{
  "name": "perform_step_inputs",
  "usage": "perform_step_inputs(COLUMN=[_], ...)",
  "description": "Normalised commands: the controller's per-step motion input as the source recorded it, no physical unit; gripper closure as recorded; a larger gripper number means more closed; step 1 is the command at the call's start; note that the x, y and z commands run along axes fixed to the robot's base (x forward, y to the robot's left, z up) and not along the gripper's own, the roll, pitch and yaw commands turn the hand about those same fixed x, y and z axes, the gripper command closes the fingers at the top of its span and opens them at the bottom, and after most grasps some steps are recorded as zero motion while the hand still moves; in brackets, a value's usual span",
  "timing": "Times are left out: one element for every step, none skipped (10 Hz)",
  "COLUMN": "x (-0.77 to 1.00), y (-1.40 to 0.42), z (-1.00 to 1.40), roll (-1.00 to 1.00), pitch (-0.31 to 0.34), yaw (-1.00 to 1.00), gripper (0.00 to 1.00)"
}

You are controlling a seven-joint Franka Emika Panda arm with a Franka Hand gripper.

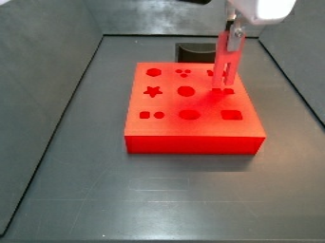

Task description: Insert the double-square object.

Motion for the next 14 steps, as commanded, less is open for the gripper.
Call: perform_step_inputs(x=[0.23,0.4,0.39,0.12,0.0,0.0,-0.05,0.0,0.21,0.32,0.29,0.15,0.0,0.0], y=[-0.24,-0.15,-0.01,0.0,0.0,0.0,0.0,0.0,0.0,0.05,0.03,0.05,0.04,0.02], z=[-0.12,-0.1,-0.11,-0.08,-0.05,-0.02,-0.04,-0.1,-0.11,-0.1,-0.17,-0.2,-0.26,-0.43], roll=[0.23,0.24,0.23,0.15,0.08,0.0,-0.04,-0.11,-0.21,-0.25,-0.21,-0.15,-0.1,-0.01], pitch=[0.146,0.171,0.17,0.134,0.047,0.0,0.0,0.229,0.371,0.366,0.339,0.209,0.127,0.123], yaw=[-0.45,-0.32,-0.33,-0.24,0.0,0.0,0.0,0.0,0.0,-0.05,0.0,0.0,0.06,0.04], gripper=[1.0,1.0,1.0,1.0,1.0,1.0,1.0,1.0,1.0,1.0,1.0,1.0,1.0,1.0])
